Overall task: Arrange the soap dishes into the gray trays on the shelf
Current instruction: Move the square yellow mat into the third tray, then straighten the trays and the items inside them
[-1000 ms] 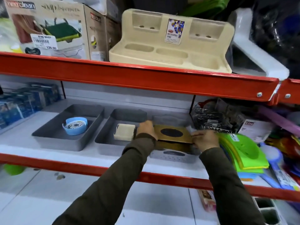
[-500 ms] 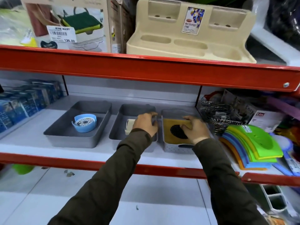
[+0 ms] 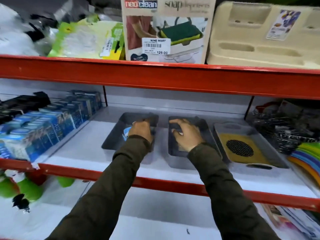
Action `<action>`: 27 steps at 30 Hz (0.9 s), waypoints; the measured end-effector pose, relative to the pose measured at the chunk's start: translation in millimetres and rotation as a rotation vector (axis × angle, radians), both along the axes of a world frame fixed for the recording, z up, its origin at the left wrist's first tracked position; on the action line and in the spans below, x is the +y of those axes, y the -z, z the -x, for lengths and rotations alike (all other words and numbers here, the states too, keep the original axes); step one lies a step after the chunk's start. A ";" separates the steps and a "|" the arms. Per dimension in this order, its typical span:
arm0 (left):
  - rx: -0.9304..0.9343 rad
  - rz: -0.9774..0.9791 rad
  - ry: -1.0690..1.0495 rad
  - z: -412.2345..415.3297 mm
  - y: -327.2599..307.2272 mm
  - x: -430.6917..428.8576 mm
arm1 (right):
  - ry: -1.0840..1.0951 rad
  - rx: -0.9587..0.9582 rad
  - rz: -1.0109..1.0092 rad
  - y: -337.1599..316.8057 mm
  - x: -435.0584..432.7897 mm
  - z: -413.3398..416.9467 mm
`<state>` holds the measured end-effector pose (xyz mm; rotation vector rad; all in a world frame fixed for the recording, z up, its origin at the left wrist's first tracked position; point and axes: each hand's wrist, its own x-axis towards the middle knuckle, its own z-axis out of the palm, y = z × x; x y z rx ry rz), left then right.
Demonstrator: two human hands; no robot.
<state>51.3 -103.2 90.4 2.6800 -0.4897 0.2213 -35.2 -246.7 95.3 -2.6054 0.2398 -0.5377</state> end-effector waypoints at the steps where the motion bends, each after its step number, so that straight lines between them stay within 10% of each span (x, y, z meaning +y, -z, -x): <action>1: 0.017 -0.050 -0.007 -9.0 1.8 10.0 | -0.028 0.020 0.019 1.3 13.7 -9.7; 7: 0.086 -0.268 0.028 -45.5 18.0 49.4 | -0.075 0.185 0.241 2.6 91.8 -55.4; 15: 0.232 -0.091 0.091 -62.6 35.9 69.3 | 0.009 0.287 0.289 22.9 112.9 -80.6; 22: 0.715 0.782 0.051 -87.3 35.8 73.5 | 0.065 -0.061 -1.006 21.5 115.1 -97.0; 27: 0.928 1.133 0.010 -72.9 26.2 79.6 | 0.148 -0.052 -1.238 14.1 111.7 -96.2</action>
